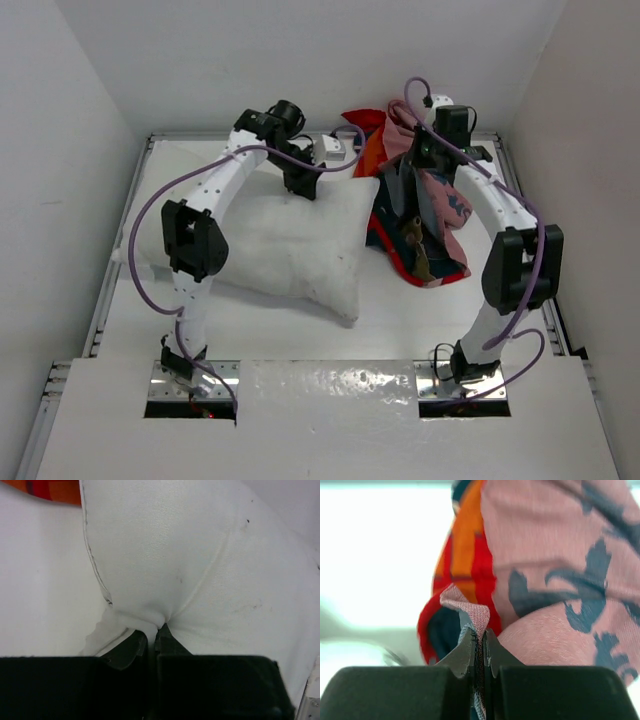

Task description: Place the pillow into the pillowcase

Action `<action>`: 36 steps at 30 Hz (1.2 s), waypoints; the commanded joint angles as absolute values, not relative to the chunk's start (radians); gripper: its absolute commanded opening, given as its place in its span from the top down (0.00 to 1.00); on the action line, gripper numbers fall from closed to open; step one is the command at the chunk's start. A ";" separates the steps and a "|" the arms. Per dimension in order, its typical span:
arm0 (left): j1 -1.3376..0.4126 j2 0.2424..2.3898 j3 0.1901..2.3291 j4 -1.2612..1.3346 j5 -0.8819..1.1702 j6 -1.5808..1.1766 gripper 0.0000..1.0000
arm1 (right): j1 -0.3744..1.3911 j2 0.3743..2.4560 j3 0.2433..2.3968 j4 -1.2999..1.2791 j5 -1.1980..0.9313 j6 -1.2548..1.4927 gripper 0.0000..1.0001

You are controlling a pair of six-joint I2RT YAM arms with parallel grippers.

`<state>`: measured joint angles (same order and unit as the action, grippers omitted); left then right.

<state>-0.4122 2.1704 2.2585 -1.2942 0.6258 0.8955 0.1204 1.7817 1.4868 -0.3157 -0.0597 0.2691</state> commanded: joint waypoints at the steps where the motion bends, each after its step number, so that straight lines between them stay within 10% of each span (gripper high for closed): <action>1: -0.478 2.140 2.244 -1.304 0.681 0.858 1.00 | 0.141 1.753 1.496 -0.178 -0.084 0.350 1.00; 26: -0.356 2.218 2.099 -0.381 0.377 -0.060 1.00 | 0.382 1.566 1.331 -0.339 -0.179 0.342 0.90; 27: -0.356 2.232 2.108 -0.356 0.391 -0.073 0.95 | 0.385 1.594 1.362 -0.341 -0.204 0.362 0.65; 28: -0.357 2.264 2.141 -0.350 0.409 -0.075 0.69 | 0.382 1.623 1.394 -0.362 -0.236 0.368 0.12; 29: -0.353 2.281 2.160 -0.348 0.411 -0.074 0.55 | 0.371 1.673 1.432 -0.388 -0.244 0.356 0.01; 32: -0.319 2.293 2.177 -0.331 0.501 -0.039 0.04 | 0.309 1.701 1.595 -0.495 -0.204 0.325 0.01; 36: -0.295 2.217 2.212 -0.399 0.581 0.214 0.00 | 0.141 1.594 1.562 -0.566 -0.259 0.325 0.01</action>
